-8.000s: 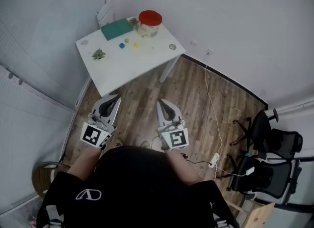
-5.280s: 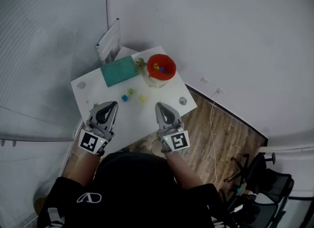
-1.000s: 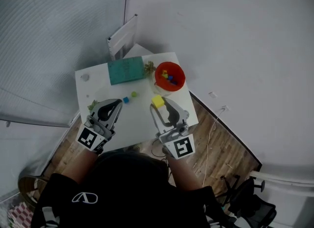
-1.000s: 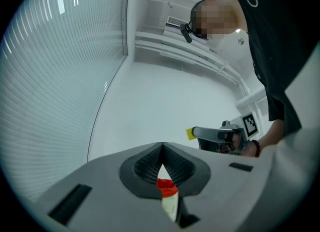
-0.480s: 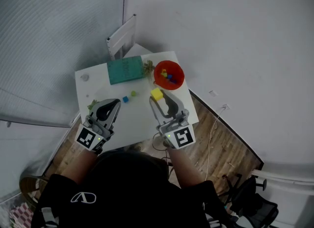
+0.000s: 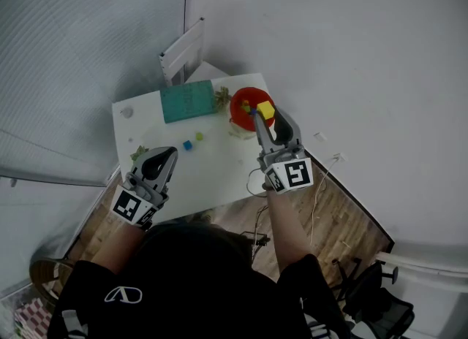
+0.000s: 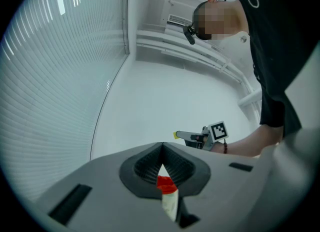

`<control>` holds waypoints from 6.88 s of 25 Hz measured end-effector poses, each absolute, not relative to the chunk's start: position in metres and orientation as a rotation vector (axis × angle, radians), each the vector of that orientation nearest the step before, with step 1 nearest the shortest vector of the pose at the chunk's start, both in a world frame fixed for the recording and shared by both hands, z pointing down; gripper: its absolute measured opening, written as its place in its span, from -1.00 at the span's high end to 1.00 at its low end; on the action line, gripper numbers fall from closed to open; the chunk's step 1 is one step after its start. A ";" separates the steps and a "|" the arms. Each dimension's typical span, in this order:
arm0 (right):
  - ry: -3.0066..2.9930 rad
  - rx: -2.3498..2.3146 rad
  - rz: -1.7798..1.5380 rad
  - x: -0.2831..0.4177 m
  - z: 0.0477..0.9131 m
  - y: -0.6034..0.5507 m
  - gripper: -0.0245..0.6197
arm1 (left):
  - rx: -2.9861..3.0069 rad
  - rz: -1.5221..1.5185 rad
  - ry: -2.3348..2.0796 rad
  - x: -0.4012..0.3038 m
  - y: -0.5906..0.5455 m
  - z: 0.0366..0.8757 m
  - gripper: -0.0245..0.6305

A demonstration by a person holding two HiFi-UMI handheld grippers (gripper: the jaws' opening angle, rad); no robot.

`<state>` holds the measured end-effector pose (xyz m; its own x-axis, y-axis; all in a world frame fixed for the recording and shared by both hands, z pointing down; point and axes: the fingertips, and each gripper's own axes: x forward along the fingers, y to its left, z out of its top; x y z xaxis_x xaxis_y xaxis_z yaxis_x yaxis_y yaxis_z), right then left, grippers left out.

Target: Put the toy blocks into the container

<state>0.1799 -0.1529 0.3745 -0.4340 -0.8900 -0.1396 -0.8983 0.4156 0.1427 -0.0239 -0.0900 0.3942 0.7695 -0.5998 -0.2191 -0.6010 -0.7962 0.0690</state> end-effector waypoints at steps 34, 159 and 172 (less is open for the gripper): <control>2.663 -1.997 -0.205 0.276 0.536 -0.275 0.47 | -2.937 0.253 1.123 -0.041 -0.081 0.414 0.91; 3.149 -1.358 -0.268 0.032 0.513 -0.190 0.50 | -2.974 0.347 1.161 -0.079 -0.084 0.423 0.91; 2.630 -1.592 0.287 0.120 0.367 -0.091 0.50 | -3.065 0.344 0.888 -0.017 -0.094 0.409 0.91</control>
<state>0.1200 -0.0908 0.3674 -0.4671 -0.8728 -0.1415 -0.8828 0.4513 0.1306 -0.0174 -0.0944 0.4087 0.8241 -0.5353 -0.1853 -0.5207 -0.8446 0.1244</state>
